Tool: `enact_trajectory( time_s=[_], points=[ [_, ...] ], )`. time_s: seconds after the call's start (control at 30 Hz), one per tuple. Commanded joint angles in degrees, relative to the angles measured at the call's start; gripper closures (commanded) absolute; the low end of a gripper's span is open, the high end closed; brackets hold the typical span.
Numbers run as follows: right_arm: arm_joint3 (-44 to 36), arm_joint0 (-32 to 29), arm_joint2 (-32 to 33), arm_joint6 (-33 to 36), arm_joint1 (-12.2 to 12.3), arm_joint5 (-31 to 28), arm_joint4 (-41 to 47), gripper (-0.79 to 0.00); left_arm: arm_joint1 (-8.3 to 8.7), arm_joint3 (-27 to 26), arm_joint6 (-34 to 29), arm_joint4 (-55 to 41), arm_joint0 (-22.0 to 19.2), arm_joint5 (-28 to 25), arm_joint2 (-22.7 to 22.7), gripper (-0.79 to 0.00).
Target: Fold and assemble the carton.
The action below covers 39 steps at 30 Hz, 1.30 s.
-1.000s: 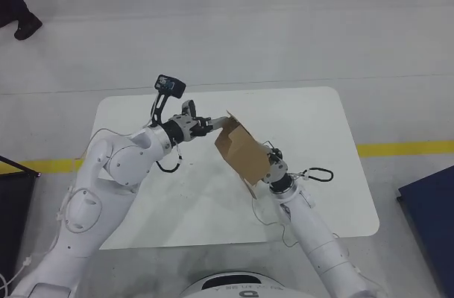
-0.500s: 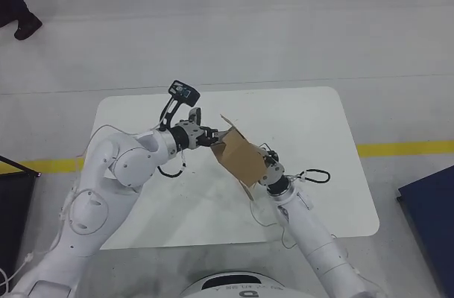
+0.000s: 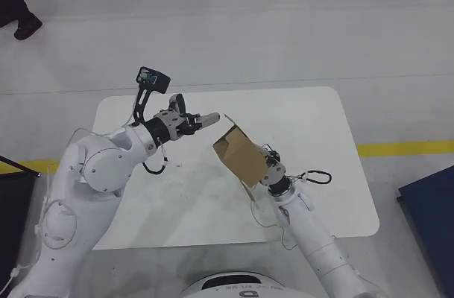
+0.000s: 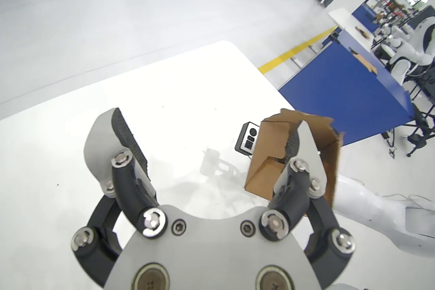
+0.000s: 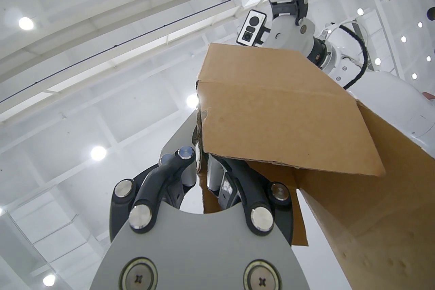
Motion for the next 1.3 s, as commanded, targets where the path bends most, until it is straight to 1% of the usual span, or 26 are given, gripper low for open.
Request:
enact_trajectory(
  time_s=[0.0,0.07,0.13,0.23,0.3,0.4,0.53,0.63,0.73,0.83,1.13,1.17,1.23,1.27],
  points=[
    [0.07,0.04,-0.1,0.0,-0.02,-0.04,0.0,0.0,0.15,-1.78,-0.53,-0.79,0.6,-0.96,-0.91,-0.785],
    [0.05,0.12,-0.36,-0.07,-0.05,-0.06,-0.13,0.0,0.12,-3.04,-0.51,-2.81,0.82,-1.67,-0.87,-0.785],
    [-0.08,0.2,-0.58,-0.1,-0.09,-0.12,-0.22,0.0,0.12,-3.13,-1.53,-3.07,0.41,-2.26,-0.01,-0.785],
    [-0.29,0.17,-0.78,-0.08,-0.11,-0.21,-0.28,0.0,-0.02,-2.11,-2.77,-1.1,-0.93,-2.76,2.87,-0.785],
    [-0.47,0.01,-0.76,0.04,-0.09,-0.31,-0.34,0.0,-0.25,-0.95,-3.26,-1.68,-1.87,-2.83,5.07,-0.785],
    [-0.68,-0.41,-0.36,0.3,0.01,-0.58,-0.19,0.0,-0.28,1.0,-5.59,3.81,-3.71,-2.77,7.74,-0.785],
    [-1.07,-1.1,0.2,0.64,0.16,-0.57,0.1,0.0,-0.41,1.98,-6.06,5.27,-4.48,-2.69,9.35,-0.785],
    [-1.33,-1.44,0.43,0.68,0.24,-0.57,0.17,0.0,-0.39,2.02,-6.48,5.84,-4.74,-2.92,9.53,-0.785],
    [-1.48,-1.6,0.41,0.72,0.26,-0.53,0.18,0.0,-0.47,1.4,-5.23,4.43,-4.7,-2.76,9.28,-0.785],
    [-1.58,-1.63,0.45,0.77,0.29,-0.88,0.07,0.0,-0.63,1.18,-1.82,-2.3,-3.67,0.26,6.43,-0.785],
    [-1.64,-1.67,0.52,0.79,0.29,-0.94,0.2,0.0,-0.63,1.18,-1.82,-2.3,-3.67,0.26,6.43,-0.785],
    [-1.64,-1.67,0.52,0.79,0.29,-0.94,0.2,0.0,-0.75,1.39,-0.61,-4.25,-3.2,0.87,6.27,-0.785],
    [-1.64,-1.67,0.52,0.79,0.29,-0.94,0.2,0.0,-1.23,3.07,4.12,-15.52,-1.95,3.46,3.65,-0.785],
    [-1.81,-1.65,0.59,-0.02,0.34,-1.75,-0.85,0.0,-1.36,4.53,4.84,-21.45,-1.29,4.9,1.96,-0.785]
  ],
)
